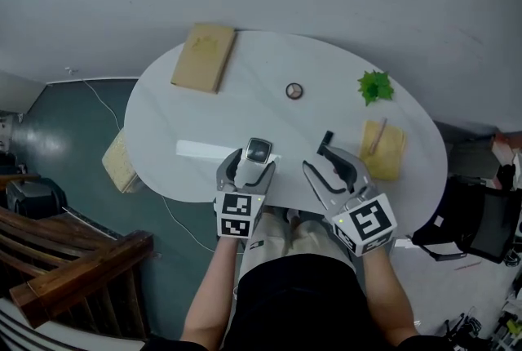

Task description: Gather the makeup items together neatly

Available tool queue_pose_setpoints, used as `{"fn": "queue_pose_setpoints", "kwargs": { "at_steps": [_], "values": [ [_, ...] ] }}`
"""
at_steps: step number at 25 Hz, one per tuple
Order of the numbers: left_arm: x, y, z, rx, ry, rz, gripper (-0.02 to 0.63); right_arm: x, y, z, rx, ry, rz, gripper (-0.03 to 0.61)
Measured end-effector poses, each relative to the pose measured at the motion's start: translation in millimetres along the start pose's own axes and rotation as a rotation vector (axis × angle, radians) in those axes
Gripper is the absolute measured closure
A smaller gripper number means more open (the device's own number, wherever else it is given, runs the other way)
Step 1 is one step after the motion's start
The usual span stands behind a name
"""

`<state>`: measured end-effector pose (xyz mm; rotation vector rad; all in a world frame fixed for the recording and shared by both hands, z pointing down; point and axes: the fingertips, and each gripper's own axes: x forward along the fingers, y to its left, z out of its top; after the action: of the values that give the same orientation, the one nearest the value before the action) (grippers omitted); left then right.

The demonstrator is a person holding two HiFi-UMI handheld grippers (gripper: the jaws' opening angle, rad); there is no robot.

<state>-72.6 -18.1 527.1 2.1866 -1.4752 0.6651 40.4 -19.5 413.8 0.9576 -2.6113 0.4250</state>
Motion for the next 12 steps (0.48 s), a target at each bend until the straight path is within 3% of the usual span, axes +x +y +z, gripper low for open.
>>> {"fn": "queue_pose_setpoints", "kwargs": {
  "at_steps": [12],
  "values": [
    [42.2,15.5,-50.6,-0.043,0.101,0.053,0.285,13.6,-3.9,-24.6,0.010,0.057,0.006,0.426]
  ]
}}
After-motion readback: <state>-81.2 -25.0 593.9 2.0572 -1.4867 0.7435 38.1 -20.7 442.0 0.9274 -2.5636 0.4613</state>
